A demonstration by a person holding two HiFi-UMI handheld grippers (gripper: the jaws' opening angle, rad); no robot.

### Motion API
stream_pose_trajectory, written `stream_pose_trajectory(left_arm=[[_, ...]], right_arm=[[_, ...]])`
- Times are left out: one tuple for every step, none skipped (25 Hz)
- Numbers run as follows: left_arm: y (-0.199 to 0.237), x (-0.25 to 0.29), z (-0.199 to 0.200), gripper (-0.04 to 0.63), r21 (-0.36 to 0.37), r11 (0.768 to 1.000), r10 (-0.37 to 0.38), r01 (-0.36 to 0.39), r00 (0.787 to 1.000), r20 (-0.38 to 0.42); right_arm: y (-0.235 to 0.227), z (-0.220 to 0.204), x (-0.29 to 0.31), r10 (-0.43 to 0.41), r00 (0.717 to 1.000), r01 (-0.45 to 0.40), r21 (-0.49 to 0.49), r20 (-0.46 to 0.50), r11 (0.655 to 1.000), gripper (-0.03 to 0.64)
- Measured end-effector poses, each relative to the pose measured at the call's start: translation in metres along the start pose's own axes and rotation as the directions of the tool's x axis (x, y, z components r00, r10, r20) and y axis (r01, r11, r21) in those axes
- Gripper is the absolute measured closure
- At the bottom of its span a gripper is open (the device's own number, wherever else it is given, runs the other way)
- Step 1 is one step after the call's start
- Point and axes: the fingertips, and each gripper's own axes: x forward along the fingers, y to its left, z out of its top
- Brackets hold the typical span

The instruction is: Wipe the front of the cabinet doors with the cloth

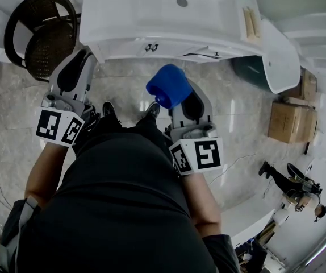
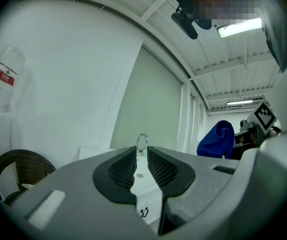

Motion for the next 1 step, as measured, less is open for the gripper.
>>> stream_pose_trajectory(left_arm=[[-0.0005, 0.0001, -0.0005, 0.526, -0.001, 1.000, -0.001, 0.001, 1.000, -0.001]], right_arm=[[-0.0008, 0.0001, -0.0007, -0.003, 1.000, 0.003, 0.001, -0.002, 1.000, 0.560]])
